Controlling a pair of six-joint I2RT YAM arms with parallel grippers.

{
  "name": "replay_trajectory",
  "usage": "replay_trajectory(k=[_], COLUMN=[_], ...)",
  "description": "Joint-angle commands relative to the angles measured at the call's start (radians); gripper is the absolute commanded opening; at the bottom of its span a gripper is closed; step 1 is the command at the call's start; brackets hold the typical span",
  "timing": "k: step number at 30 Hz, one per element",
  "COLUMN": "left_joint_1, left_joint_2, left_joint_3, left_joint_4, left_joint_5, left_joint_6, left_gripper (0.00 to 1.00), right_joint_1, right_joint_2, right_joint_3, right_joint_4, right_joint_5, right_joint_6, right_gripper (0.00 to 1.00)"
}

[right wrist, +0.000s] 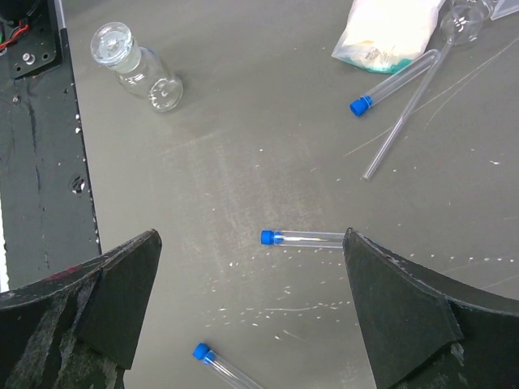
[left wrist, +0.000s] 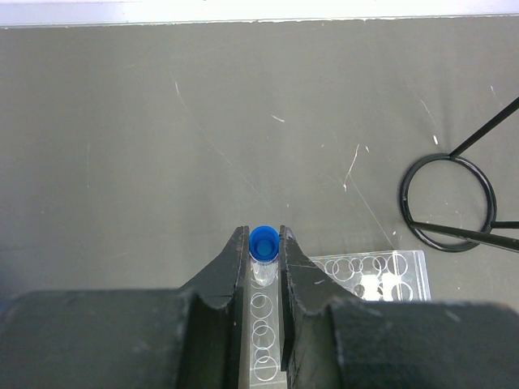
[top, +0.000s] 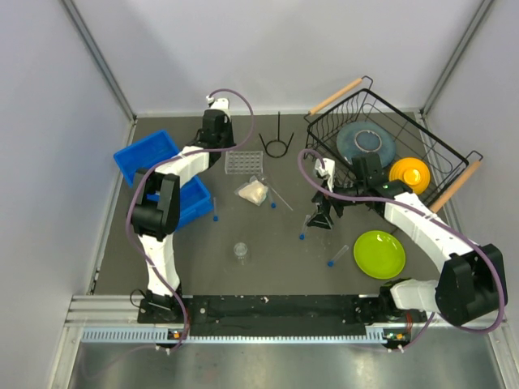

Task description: Organize the chemistry lab equipment

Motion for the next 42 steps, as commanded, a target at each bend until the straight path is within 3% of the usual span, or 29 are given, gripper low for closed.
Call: replay_trajectory(k=[1,42], left_joint_1=[0.006,0.006], left_joint_2=[0.003,0.049], left_joint_3=[-0.003,0.006], left_joint_4=[0.014,0.004], left_joint_5=[-0.018,-0.019], left_joint_6=[-0.014,-0.022], left_gripper=[0.06,0.07], right_joint_1=[-0.015,-0.029], right_joint_2=[-0.002,-0.008], right_joint_3=[0.013,0.01], right_joint_4=[0.017,0.017], right_joint_5=[-0.035,-0.051], right_joint_6=[-0.022,-0.023], right_gripper=[0.95,0.95])
